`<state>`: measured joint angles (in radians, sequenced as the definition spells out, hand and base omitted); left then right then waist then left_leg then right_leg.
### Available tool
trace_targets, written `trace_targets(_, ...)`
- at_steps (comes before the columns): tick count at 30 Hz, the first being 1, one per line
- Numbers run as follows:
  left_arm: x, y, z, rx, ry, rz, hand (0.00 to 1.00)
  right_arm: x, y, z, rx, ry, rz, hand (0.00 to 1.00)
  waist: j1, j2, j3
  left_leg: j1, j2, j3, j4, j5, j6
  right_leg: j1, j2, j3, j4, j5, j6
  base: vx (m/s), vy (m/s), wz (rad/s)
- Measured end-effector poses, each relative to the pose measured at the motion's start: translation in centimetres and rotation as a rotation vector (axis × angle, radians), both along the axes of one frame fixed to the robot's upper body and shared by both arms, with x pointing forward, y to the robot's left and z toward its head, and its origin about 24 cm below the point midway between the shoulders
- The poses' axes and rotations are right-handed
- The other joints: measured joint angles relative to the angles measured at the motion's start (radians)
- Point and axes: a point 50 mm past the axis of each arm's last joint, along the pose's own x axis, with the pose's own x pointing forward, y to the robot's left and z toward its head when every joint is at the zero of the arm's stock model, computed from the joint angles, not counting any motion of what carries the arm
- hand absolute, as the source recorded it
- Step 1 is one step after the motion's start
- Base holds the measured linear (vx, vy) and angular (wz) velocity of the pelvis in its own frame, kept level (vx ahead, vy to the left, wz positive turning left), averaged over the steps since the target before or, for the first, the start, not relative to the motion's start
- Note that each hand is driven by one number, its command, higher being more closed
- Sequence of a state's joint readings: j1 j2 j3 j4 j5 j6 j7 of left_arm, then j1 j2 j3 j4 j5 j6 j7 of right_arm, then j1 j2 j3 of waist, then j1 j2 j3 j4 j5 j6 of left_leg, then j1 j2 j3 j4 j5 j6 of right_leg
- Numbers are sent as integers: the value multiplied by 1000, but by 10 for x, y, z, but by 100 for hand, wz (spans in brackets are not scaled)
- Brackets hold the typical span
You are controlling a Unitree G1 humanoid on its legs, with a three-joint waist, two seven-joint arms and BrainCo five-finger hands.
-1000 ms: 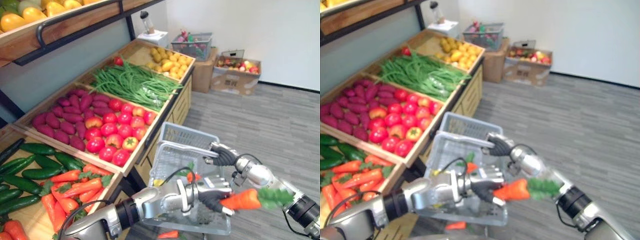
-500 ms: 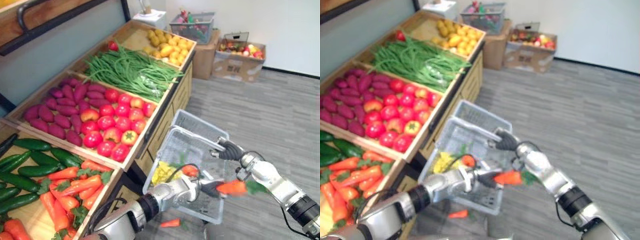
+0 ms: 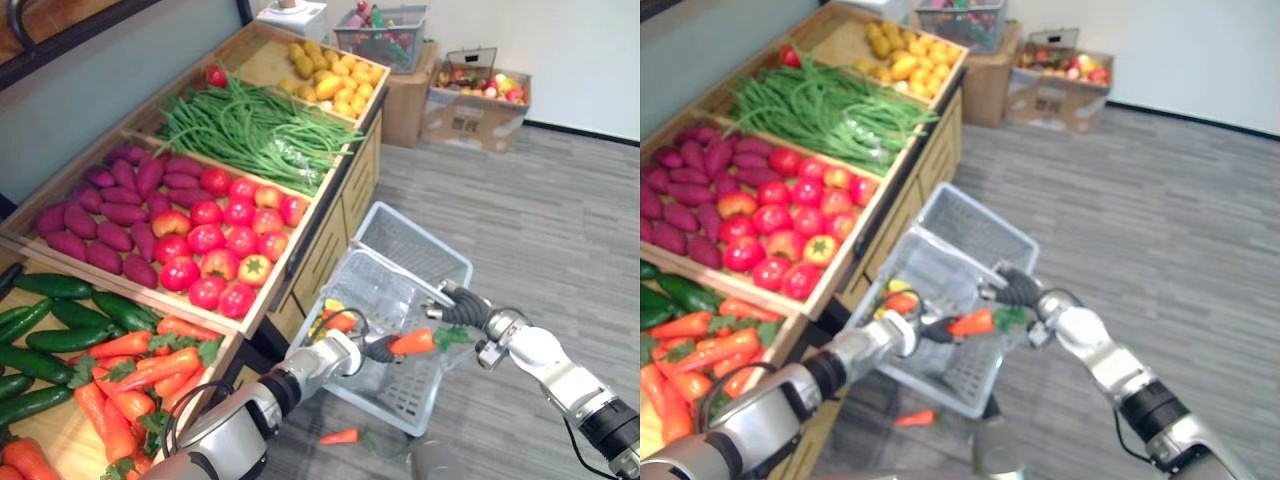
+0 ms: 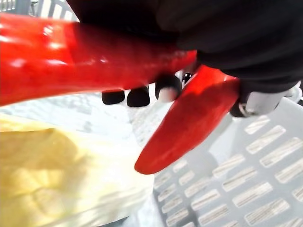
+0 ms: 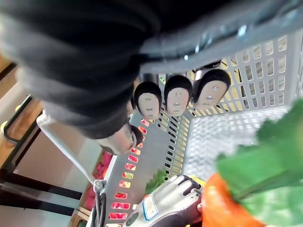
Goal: Pick vegetable in the basket
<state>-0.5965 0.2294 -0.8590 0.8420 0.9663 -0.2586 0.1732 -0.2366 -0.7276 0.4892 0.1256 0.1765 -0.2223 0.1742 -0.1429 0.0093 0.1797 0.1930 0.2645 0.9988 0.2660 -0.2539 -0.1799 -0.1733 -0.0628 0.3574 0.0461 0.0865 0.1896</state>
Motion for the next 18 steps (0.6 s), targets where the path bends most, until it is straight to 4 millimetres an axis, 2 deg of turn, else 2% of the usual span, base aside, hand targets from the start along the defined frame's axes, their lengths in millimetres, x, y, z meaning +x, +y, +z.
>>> trace_targets(10, 10, 10, 5, 18, -54, 63, 0, -4, -1, -3, 5, 18, 10, 100, -18, -1, 5, -60, 16, -55, 52, -18, 18, -14, -15, -23, -12, 16, 4, -41, -7, 9)
trace_targets(18, 12, 1, 15, -12, -82, 40, 0, -7, -9, -5, 13, 25, -26, 100, -17, -1, 5, -92, 16, -117, 69, -21, 25, -5, -34, -69, -12, 17, 5, -14, 12, 17)
